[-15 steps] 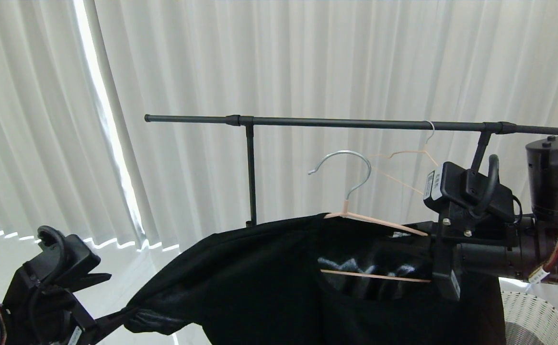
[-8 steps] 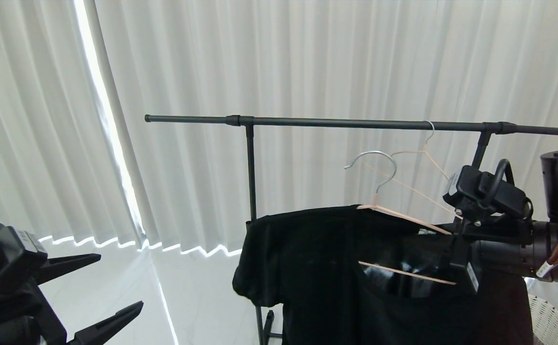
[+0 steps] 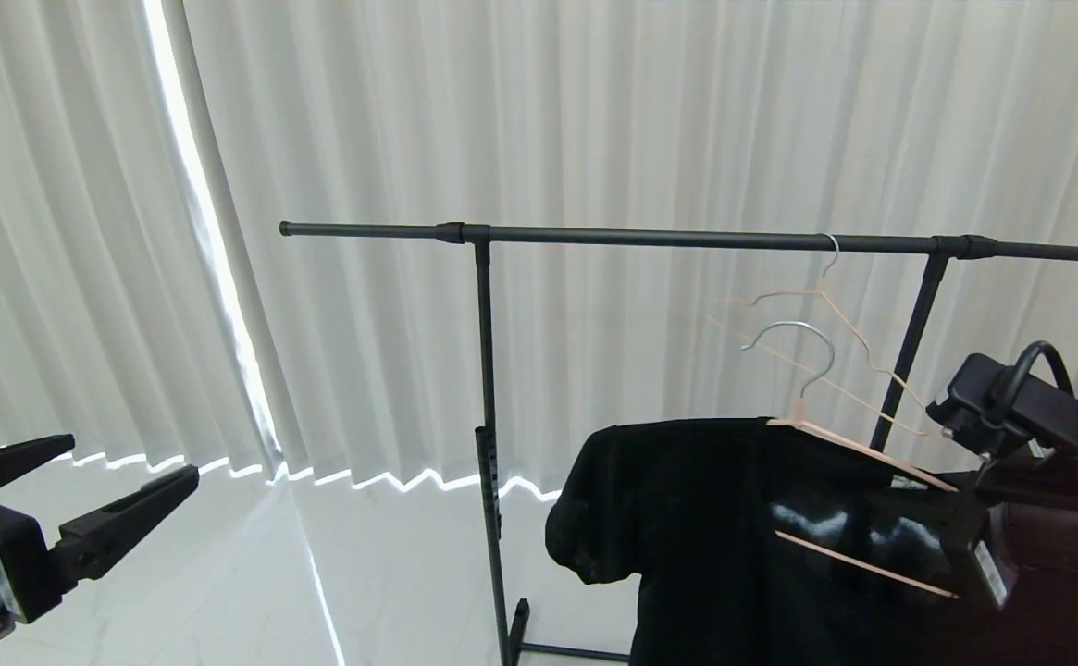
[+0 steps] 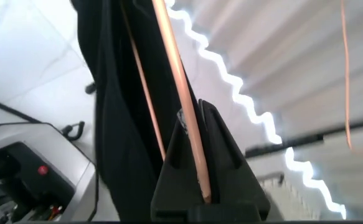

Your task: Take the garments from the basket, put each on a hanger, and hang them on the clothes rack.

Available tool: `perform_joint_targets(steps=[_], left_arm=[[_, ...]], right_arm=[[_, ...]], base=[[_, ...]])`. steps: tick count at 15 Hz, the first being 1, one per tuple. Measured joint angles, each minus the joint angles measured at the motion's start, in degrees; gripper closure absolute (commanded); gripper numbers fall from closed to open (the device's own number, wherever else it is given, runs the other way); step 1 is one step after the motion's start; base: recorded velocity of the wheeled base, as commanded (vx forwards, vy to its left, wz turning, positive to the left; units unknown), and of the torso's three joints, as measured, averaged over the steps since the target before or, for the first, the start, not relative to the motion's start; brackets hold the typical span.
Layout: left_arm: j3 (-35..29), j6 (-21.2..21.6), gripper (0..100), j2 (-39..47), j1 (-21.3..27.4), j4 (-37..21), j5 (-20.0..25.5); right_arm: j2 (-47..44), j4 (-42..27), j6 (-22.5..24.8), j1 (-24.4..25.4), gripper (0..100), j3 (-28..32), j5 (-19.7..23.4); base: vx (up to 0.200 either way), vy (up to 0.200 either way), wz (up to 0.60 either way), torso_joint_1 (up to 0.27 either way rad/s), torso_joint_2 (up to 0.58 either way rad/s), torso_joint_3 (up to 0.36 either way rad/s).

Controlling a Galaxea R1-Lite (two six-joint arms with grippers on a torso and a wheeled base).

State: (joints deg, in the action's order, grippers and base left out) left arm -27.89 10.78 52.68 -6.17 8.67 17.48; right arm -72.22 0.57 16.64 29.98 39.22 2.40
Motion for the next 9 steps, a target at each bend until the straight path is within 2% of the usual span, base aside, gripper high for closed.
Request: perform_joint_targets(steps=[2,7,9], left_arm=[[-0.3,1.0,0,0.0,0.0,0.0,-3.4],[-0.4,1.5,0,0.1,0.0,0.0,-5.4],[-0.3,1.5,0,0.4,0.0,0.0,-7.0]], right_arm=[[1.7,-2.9,-1.4,-0.4,100,0.1,-1.7],[5.2,-14.3,-2.2,-3.7,100,3.8,-2.5],[6.2,-19.5,-2.6,-5.4,100,6.4,-4.6]], base=[[0.000,0.000,0.00,0.000,0.00,0.000],[0.000,0.000,0.00,0.000,0.00,0.000],[0.000,0.000,0.00,0.000,0.00,0.000]])
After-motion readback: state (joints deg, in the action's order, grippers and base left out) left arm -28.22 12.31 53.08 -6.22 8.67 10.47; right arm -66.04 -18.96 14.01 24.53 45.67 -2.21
